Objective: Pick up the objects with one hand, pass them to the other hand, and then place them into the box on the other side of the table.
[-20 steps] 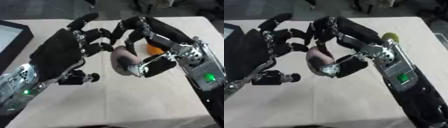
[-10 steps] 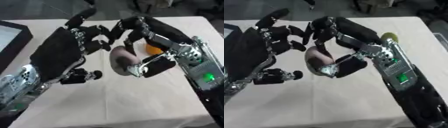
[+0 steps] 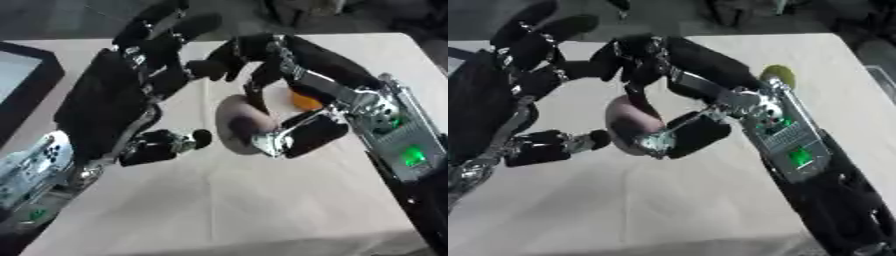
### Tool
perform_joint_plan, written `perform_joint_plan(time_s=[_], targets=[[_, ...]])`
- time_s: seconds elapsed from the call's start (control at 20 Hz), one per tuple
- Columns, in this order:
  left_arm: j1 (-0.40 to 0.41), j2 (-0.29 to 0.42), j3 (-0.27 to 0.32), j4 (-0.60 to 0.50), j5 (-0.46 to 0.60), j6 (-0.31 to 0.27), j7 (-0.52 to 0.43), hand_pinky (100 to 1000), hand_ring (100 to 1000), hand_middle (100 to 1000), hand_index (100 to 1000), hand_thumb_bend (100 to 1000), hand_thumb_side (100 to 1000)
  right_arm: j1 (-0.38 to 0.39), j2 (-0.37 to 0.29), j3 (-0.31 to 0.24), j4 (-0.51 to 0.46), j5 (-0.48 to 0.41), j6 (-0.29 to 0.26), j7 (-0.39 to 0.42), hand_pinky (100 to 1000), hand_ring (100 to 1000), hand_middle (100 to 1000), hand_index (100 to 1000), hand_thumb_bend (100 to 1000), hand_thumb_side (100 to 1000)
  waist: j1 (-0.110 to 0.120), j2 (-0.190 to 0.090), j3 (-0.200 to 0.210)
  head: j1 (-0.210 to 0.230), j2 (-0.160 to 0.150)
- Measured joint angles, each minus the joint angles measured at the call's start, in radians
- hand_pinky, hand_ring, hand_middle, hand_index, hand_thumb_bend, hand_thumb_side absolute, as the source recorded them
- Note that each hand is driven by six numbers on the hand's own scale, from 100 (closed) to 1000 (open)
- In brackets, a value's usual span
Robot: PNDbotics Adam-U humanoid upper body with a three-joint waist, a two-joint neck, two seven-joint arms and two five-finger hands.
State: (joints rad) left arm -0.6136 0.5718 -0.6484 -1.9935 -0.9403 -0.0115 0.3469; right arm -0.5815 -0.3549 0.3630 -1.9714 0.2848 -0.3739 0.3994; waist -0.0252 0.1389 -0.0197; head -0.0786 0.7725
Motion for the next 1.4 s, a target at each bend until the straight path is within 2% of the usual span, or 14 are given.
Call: perform_joint_plan(time_s=[0.3,0.65,0.95,1.4], targets=[[-0.002,0.001,-0.011,0.0,-0.015,-0.011,-0.012,979,337,864,756,913,100,0.0,0.0,0.002,0.0,-0.004,0.0,0.001,639,734,770,434,100,276,-0.001,0.0,0.0,-0.001,0.0],[-0.011,0.002,-0.02,0.0,-0.071,-0.043,-0.086,988,252,846,716,847,100,0.001,-0.001,-0.001,0.001,-0.008,0.0,0.002,637,732,770,432,100,278,-0.001,0.0,-0.001,-0.001,0.0],[-0.021,0.0,-0.017,-0.001,-0.09,-0.048,-0.137,985,254,844,705,832,100,0.001,-0.003,-0.008,0.006,-0.008,0.003,0.004,636,728,768,430,100,277,-0.001,0.0,-0.004,-0.001,0.0],[-0.033,-0.024,-0.018,0.0,-0.076,-0.024,-0.144,976,298,853,710,810,100,0.001,-0.002,-0.008,0.006,-0.008,0.006,0.003,632,723,757,419,100,279,-0.004,0.0,-0.008,0.001,0.0]])
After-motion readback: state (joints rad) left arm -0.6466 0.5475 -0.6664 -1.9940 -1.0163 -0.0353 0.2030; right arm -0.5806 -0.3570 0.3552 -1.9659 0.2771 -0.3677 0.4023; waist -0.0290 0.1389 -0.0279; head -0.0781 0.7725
